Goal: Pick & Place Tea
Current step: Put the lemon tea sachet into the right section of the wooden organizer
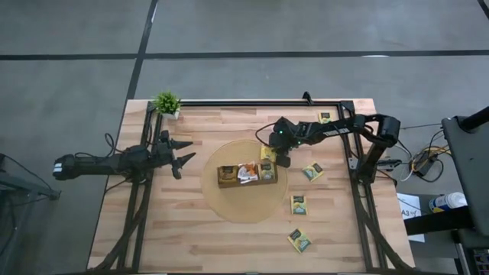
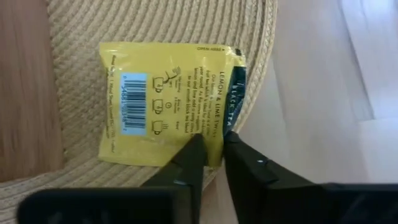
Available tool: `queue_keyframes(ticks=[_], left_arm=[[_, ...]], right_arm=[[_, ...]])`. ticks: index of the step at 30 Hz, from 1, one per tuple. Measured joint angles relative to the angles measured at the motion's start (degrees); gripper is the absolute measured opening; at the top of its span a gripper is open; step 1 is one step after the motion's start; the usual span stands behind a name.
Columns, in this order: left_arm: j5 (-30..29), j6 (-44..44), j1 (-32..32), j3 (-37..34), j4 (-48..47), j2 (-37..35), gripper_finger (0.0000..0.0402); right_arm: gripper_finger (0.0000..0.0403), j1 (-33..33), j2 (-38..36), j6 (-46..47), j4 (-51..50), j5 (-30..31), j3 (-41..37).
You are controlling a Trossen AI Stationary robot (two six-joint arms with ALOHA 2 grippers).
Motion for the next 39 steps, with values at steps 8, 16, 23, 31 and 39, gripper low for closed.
queue_keyframes(ticks=[8,16,23,31,39], left_arm=[[-0.01,0.00,0.00,0.01,0.00,0.00,0.0202],[0.00,0.00,0.02,0.00,0.00,0.02,0.0202],[0.01,0.00,0.02,0.01,0.00,0.02,0.0202],[0.00,-0.02,0.07,-0.01,0.00,0.02,0.0202],[-0.01,0.00,0.05,-0.01,0.00,0.02,0.0202]], right_arm=[[0.0009,-0.11,-1.86,-0.29,-0.44,4.42,0.09],[0.0008,0.35,-6.62,0.22,-0.11,4.17,0.09],[0.0008,3.15,-14.45,1.48,-0.30,4.10,0.12],[0.0008,10.10,-22.85,6.21,-5.21,9.82,-0.16],[0.0008,17.85,-26.68,12.42,-6.52,9.69,-0.54]])
